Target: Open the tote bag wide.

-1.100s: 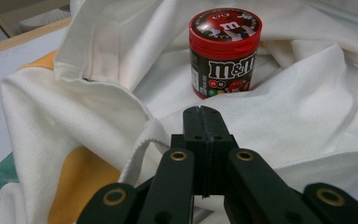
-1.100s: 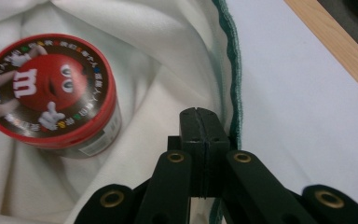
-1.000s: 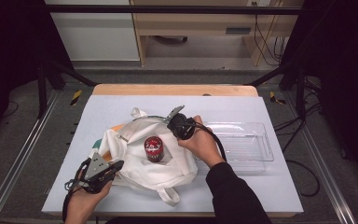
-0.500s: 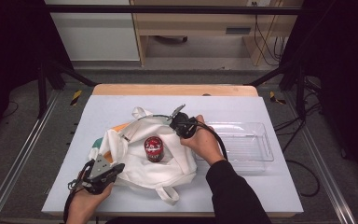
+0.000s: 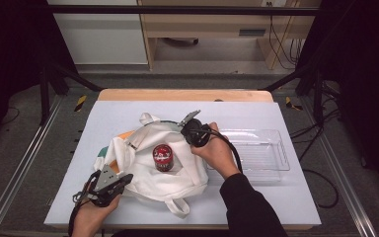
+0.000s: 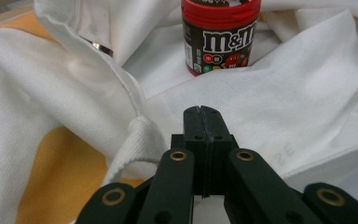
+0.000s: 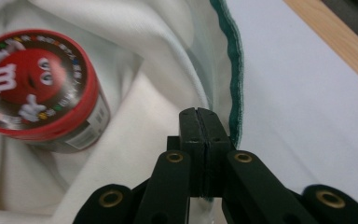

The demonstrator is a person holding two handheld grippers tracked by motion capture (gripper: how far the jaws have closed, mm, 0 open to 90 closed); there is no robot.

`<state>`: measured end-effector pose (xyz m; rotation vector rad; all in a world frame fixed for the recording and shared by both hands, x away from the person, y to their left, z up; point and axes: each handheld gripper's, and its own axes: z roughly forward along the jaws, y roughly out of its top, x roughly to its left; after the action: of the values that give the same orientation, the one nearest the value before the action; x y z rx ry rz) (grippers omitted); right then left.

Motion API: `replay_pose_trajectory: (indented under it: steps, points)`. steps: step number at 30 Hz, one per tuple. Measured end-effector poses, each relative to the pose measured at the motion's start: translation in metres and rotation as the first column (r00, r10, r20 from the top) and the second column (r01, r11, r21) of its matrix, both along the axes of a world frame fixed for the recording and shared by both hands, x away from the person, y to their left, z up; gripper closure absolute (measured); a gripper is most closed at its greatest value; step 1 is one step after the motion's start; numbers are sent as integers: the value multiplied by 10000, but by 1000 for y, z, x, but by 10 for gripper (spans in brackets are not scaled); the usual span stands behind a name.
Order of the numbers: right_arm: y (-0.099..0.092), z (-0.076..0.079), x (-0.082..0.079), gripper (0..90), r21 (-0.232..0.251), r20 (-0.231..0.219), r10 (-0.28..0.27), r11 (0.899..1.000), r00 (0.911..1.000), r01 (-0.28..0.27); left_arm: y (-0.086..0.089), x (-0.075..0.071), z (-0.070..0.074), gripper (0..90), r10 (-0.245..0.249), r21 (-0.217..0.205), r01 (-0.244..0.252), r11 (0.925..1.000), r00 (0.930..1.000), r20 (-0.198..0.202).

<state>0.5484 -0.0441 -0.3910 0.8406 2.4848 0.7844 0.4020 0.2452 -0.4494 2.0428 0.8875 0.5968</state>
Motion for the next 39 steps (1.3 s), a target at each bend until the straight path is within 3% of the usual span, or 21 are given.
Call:
replay_pose_trajectory:
  steps: [4, 9, 16, 19, 23, 29, 39]
  points:
    - [0, 9, -21, 894, 836, 329, -39, 9965, 9995, 12, 5, -4, 7, 899, 226, -329, -217, 9992, 9994, 273]
    - [6, 8, -39, 872, 1219, 466, 76, 9925, 9989, -132, 12, -5, 10, 886, 499, -518, -475, 9975, 9977, 459]
    - [21, -1, -57, 751, 1962, 462, 290, 9798, 9985, -375, 17, -6, 12, 815, 712, -757, -661, 9949, 9952, 674]
    - [25, -2, -59, 694, 1998, 478, 295, 9791, 9984, -385, 15, -6, 12, 757, 674, -808, -615, 9948, 9952, 714]
    - [31, -6, -63, 543, 2065, 425, 173, 9781, 9989, -258, 13, -8, 14, 694, 687, -936, -605, 9938, 9939, 862]
    - [38, -11, -64, 370, 1914, 375, 211, 9811, 9991, -279, 16, -8, 18, 561, 1034, -1083, -912, 9899, 9883, 1122]
    - [47, -22, -54, 200, 1820, 58, 508, 9820, 9987, -510, 33, -3, 17, 353, 1768, -1173, -1628, 9797, 9767, 1213]
